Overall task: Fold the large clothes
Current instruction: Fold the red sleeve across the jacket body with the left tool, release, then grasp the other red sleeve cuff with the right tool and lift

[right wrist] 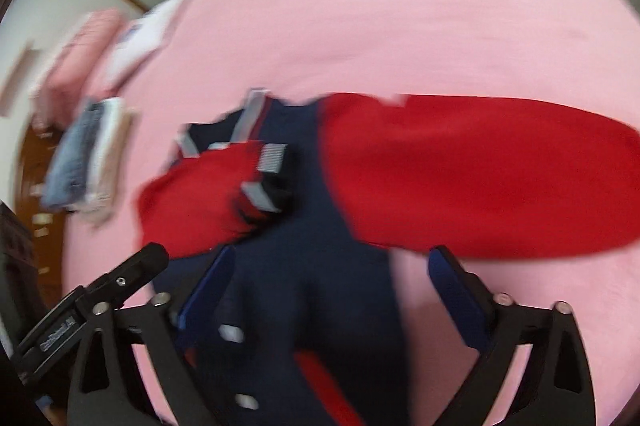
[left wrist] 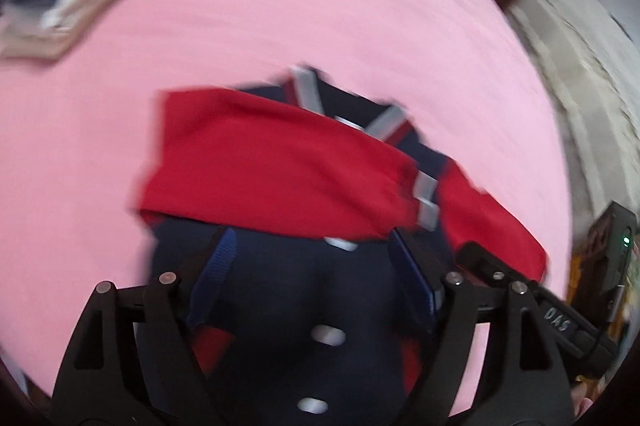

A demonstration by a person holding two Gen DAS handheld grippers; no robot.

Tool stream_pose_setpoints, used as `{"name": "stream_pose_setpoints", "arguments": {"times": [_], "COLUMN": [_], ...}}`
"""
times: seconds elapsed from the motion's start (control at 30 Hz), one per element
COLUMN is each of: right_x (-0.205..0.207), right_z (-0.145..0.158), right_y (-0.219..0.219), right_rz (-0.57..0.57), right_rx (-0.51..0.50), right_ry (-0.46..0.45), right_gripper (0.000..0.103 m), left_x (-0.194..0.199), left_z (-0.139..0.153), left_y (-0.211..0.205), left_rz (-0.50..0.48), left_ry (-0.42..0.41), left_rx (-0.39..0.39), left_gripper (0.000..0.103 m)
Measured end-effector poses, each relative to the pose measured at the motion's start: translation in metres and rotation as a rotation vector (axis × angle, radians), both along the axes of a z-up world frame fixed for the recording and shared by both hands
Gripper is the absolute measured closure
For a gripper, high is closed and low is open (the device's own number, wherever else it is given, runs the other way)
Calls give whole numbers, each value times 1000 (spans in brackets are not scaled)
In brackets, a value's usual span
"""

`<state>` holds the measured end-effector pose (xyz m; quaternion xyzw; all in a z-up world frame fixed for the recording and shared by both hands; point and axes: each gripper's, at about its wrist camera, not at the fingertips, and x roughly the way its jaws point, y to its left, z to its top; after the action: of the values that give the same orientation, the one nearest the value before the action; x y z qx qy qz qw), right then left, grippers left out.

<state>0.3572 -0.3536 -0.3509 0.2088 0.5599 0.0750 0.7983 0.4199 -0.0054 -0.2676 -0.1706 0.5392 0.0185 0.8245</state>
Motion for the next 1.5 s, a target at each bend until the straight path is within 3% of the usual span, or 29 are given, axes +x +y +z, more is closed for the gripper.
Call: {"name": "stream_pose_setpoints", "arguments": {"times": [0.1,0.2,0.27,0.3,0.37,0.57,0.8,0.83,0.87,0.93,1.0,1.1,1.17,1.23,1.33,1.43,1.5], "right_x": [27,48,63,65,70,59,25,26,25,23,16,8,4,6,6,-4,-16], "right_z": [-19,-35,-48,-49,-52,-44,-31,-36,-37,-33,-23,1,10,3,-19,-44,-52], "right_y": [24,49,60,62,60,46,18,16,13,13,11,20,30,45,60,60,44], "right_rz": [61,74,87,88,81,38,-27,-32,-37,-52,-59,-73,-22,70,95,-3,-135], "right_rx": [21,-21,-70,-68,-60,-42,-163,-155,-154,-216,-252,-231,-140,-63,-94,-126,-154], "right_ry": [-6,5,31,42,53,138,81,85,91,91,42,-105,-197,-174,-102,-72,-87], "right_gripper": [27,39,66,67,85,87,87,82,70,55,52,52,52,52,67,75,79], "left_x": [2,7,2,1,0,-7,-8,-8,-7,-7,-8,-9,-11,-14,-20,-26,-28], "left_z": [-8,-19,-17,-15,-16,-14,-29,-33,-37,-45,-50,-54,-57,-60,-65,-67,-67], "left_y": [37,65,78,82,88,81,58,56,53,50,47,45,45,47,51,54,57], "left_rz": [90,144,164,169,172,127,68,60,50,41,38,28,20,13,0,-37,-57], "left_ry": [26,82,90,89,92,131,180,189,200,216,220,238,251,249,235,224,224], "left_rx": [62,88,87,88,108,137,143,146,152,172,194,233,268,273,258,255,245], "left_gripper": [27,27,27,27,27,27,28,35,44,50,55,57,57,57,57,57,57]}}
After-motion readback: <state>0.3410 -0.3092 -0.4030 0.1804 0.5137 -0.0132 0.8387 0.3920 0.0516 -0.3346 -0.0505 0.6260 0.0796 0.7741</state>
